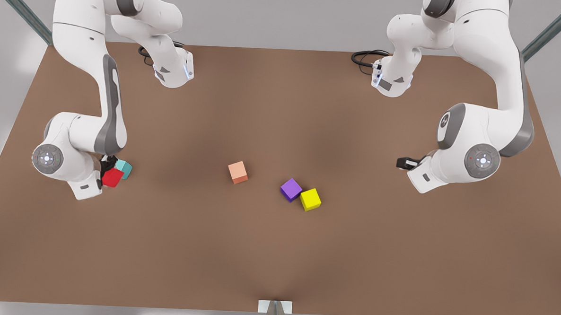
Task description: Pick up red wooden cube and pass to hand red wooden cube and place in blue wooden cube
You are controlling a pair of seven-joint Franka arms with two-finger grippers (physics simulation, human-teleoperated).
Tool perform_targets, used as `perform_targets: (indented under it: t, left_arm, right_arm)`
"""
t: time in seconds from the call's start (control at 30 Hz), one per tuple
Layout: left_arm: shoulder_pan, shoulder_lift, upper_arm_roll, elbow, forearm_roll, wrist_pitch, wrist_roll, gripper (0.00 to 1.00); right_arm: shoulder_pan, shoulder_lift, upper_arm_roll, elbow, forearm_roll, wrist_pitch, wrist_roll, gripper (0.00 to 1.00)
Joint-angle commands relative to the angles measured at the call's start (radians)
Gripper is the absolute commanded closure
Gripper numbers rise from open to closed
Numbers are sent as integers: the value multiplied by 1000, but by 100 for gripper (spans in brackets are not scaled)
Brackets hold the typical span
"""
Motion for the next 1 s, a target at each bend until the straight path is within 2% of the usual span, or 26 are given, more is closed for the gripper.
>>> perform_targets:
  t: [0.0,0.23,0.47,0.73,0.97]
  left_arm:
    - [1,3,0,0,-1,-1,-85,0]
    - [-11,5,0,0,4,-2,-85,0]
    - [-16,6,0,-1,-1,-4,-91,0]
    - [-17,20,0,-1,-1,-2,-90,0]
    - [-17,26,0,-1,-1,-2,-90,0]
  right_arm:
    - [-4,-14,0,-34,-52,112,570,29]
    - [-82,-15,0,-101,-72,112,531,28]
    - [-86,-66,0,-224,-63,180,533,28]
    - [-110,-42,1,-301,-62,278,531,28]
    - [-113,-15,1,-328,-56,283,531,27]
